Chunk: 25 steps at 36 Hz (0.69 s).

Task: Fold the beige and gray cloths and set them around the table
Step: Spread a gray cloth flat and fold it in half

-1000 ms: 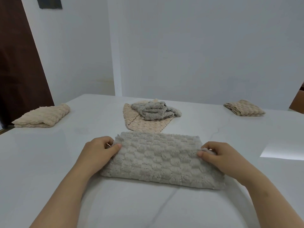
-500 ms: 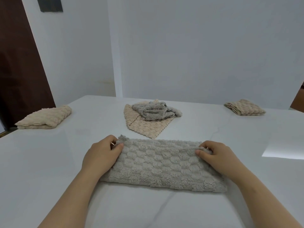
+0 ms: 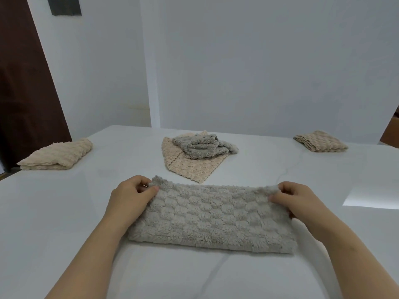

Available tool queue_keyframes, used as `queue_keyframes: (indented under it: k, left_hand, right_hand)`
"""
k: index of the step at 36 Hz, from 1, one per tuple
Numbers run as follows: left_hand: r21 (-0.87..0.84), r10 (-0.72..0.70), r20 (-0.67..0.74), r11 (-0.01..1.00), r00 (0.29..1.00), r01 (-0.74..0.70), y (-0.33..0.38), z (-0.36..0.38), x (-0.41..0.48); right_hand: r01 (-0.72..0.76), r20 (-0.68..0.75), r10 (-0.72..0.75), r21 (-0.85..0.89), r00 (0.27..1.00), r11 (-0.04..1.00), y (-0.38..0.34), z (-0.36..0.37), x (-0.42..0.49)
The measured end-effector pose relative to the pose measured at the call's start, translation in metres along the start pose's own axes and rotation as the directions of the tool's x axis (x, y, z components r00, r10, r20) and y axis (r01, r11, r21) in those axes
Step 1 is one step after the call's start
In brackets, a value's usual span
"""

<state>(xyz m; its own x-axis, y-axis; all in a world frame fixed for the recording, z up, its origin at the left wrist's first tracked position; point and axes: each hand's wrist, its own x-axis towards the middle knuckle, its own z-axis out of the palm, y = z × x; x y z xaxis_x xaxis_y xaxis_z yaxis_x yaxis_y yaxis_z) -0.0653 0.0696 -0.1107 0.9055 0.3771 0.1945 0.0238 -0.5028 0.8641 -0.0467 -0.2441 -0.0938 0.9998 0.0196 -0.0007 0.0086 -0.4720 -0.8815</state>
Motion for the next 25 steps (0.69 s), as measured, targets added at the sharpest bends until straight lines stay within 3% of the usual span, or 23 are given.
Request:
queue_keyframes:
  k: [6,10,12,15,17,25]
  left_hand:
    - [-0.102,-0.038,-0.028,0.994,0.999,0.035,0.0,0.004,0.008]
    - [-0.083,-0.054,-0.046,0.995,0.997,0.051,-0.004,0.01,0.016]
    - [-0.033,-0.05,-0.036,0.998,0.998,0.049,-0.006,0.014,0.018]
    - [0.065,-0.026,-0.016,0.998,1.0,0.027,-0.009,0.016,0.02]
    - [0.13,-0.005,-0.015,0.991,1.0,0.007,-0.01,0.017,0.02]
    - [0.358,0.036,-0.026,0.933,0.999,-0.024,-0.014,0.023,0.021]
  right_hand:
    - [0.031,-0.111,0.0,0.278,0.994,0.96,0.005,0.004,0.011]
    - [0.064,-0.215,0.012,0.343,0.976,0.937,0.007,0.012,0.014]
    - [0.096,-0.274,-0.027,0.243,0.961,0.965,0.009,0.016,0.015]
    - [0.105,-0.325,-0.112,-0.04,0.939,0.994,0.015,0.021,0.021]
    - [0.081,-0.332,-0.148,-0.206,0.932,0.975,0.016,0.025,0.023]
    - [0.016,-0.314,-0.226,-0.553,0.922,0.833,0.022,0.031,0.03]
